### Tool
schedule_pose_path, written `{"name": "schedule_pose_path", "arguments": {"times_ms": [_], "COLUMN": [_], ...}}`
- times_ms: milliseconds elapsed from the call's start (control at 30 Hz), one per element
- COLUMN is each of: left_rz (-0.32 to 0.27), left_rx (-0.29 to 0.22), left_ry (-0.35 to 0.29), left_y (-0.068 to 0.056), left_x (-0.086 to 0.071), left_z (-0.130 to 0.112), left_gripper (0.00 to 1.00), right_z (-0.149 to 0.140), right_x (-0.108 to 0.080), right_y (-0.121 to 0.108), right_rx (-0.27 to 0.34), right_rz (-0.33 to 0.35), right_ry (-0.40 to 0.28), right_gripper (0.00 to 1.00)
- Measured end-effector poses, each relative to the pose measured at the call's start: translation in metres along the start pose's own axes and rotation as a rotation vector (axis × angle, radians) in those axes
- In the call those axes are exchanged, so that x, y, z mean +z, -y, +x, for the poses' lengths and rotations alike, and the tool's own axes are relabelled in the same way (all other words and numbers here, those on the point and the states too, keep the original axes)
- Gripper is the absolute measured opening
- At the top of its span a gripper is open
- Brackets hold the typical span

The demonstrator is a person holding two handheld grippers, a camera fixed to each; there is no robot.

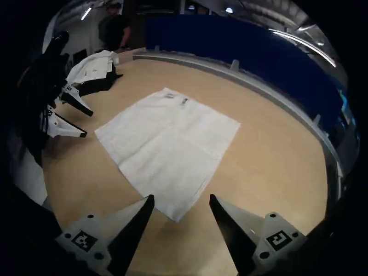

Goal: Fold towel

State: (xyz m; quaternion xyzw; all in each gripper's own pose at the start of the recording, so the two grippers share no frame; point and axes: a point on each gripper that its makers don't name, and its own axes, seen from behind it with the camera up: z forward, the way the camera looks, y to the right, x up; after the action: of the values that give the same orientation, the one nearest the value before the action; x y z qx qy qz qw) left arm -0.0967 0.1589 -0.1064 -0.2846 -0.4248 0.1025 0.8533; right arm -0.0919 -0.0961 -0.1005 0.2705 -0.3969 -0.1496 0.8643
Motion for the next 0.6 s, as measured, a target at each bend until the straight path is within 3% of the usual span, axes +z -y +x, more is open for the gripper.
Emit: {"name": "schedule_pose_path", "arguments": {"times_ms": [300,600], "left_rz": [-0.005,-0.009], "left_rx": [-0.018,-0.022], "left_ry": [0.057,0.086], "left_y": [-0.006,-0.011], "left_x": [0.02,0.027], "left_z": [-0.008,-0.013], "left_gripper": [0.97,0.87], "right_z": [-0.018,-0.036], "right_x": [0.02,0.023], "right_y": [0.002,0.007], "right_rx": [0.041,0.042], "right_rz": [0.038,0.053], "right_ry": [0.051,0.082], "right_gripper": [0.82,0.79]}}
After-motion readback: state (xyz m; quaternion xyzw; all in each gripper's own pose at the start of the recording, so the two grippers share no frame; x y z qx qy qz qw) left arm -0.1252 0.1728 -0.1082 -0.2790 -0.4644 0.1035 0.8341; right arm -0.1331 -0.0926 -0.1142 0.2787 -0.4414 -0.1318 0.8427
